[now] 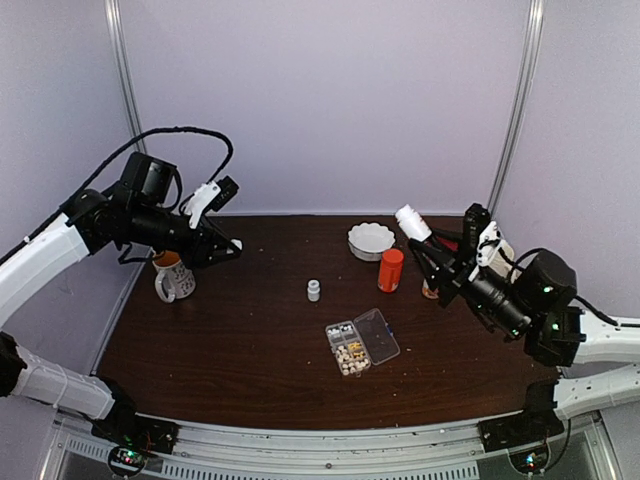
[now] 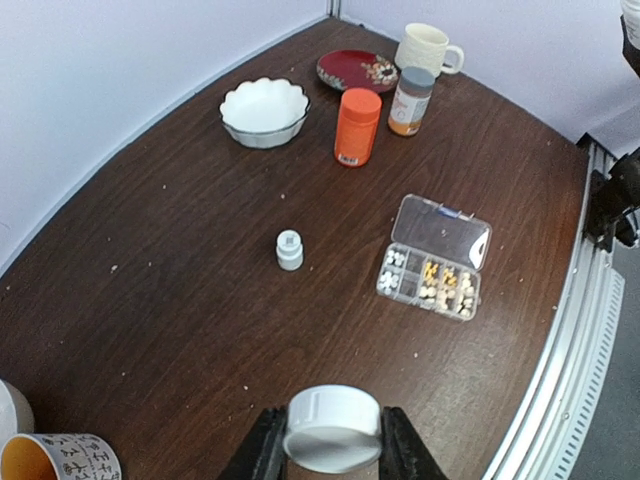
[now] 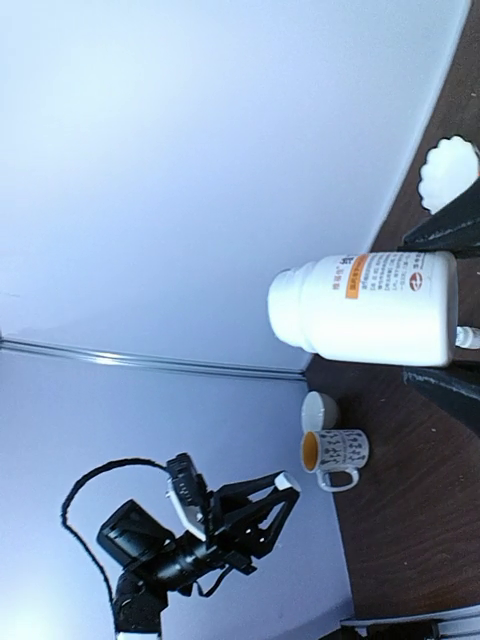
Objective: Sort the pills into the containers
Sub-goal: Close the lid of the pill bottle.
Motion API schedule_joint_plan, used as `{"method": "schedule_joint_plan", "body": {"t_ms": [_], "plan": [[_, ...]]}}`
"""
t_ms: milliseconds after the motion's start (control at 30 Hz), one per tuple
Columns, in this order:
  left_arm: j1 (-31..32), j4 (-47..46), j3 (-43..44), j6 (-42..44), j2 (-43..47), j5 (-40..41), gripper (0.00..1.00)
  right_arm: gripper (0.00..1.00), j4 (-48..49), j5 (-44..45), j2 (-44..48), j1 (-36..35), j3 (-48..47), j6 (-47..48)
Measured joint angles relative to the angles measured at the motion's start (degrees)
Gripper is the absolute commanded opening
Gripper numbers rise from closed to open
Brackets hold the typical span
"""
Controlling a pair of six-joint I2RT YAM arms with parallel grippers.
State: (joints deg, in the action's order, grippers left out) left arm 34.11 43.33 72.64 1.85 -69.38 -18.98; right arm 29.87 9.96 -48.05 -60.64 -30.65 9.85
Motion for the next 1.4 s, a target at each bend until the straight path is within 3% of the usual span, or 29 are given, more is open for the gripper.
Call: {"method": "schedule_joint_plan", "body": {"t_ms": [267, 567, 933, 1400], "plan": [[1.20, 1.81, 9.22, -7.41, 0.13, -7.21, 0.00, 0.00, 10.78, -6.54, 3.21, 0.00, -5.09, 7.19], [2.08, 0.57, 12.35, -16.68, 1.90, -15.23, 0.00, 0.00, 31.30, -15.15, -5.46, 0.00, -6.21, 7.96], [4.57, -9.33, 12.35, -30.93, 2.62, -26.16, 0.00, 0.00, 21.73, -21.00, -15.45, -0.61, -17.77, 8.41], [9.97, -17.14, 12.39, -36.87, 0.07, -29.68, 0.00, 0.00, 9.75, -24.74, -24.50, -5.57, -23.65, 11.76]]}}
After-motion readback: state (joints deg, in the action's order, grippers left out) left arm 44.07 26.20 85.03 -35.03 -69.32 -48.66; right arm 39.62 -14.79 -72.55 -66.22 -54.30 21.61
